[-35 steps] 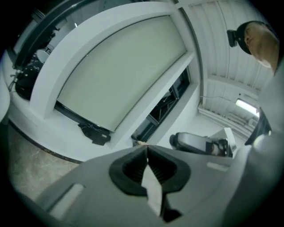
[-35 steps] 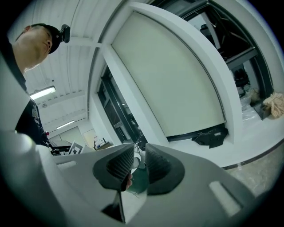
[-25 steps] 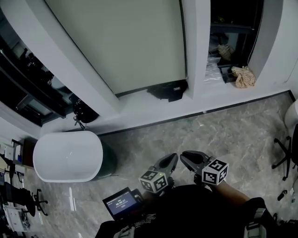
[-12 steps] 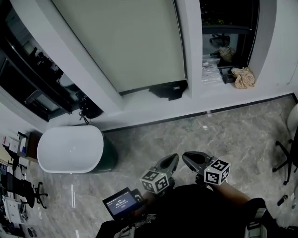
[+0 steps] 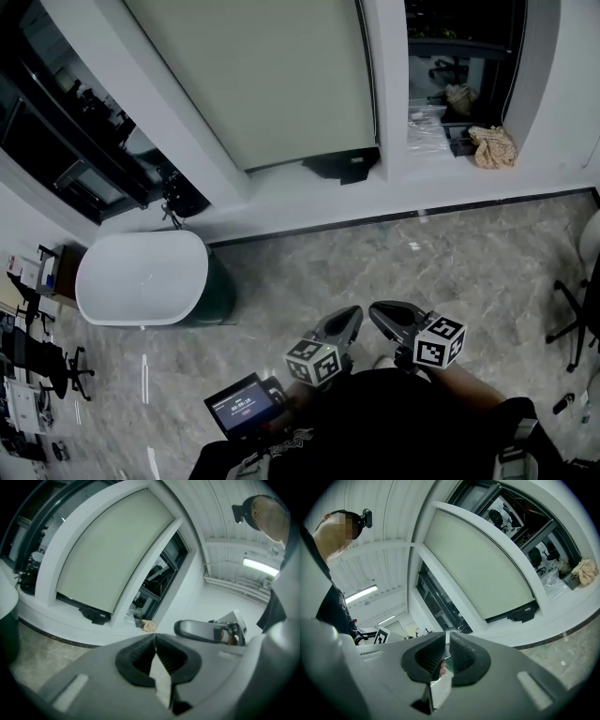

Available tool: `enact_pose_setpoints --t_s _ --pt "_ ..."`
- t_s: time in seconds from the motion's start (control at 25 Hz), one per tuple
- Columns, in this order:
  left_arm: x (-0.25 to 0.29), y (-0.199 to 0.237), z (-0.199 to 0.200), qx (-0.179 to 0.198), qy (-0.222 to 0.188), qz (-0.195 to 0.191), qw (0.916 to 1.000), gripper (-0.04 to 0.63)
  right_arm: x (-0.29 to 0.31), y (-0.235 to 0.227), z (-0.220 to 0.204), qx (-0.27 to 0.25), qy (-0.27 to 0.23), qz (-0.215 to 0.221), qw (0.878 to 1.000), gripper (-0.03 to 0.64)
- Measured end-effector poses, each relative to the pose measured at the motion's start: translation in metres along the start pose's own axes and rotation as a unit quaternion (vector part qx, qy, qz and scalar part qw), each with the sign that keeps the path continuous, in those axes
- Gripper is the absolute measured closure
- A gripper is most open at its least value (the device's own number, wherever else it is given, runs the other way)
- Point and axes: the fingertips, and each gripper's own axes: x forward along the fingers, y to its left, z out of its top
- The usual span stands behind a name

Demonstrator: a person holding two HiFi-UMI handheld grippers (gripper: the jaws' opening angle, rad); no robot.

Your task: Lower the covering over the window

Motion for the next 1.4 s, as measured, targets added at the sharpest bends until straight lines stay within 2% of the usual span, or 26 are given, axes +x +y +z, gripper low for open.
enact_pose_setpoints --t_s 0.2,0.64,1.4 --pt "-0.005 -0.004 -0.001 0.002 -0.003 0.0 1.0 0.592 -0.002 0.01 -0.001 -0.008 0.002 0.01 1.0 0.593" --pt "0.0 -0.013 -0.011 -0.001 0.005 -0.016 0.9999 0.592 -0.016 0.011 -0.005 -0.011 -0.005 -0.004 1.0 0.607" --pt "0.013 -0.019 -0.015 0.009 0.014 -0.016 0.9997 0.592 -0.026 -0.001 -0.003 -0.006 -0.014 -0.007 1.0 0.609"
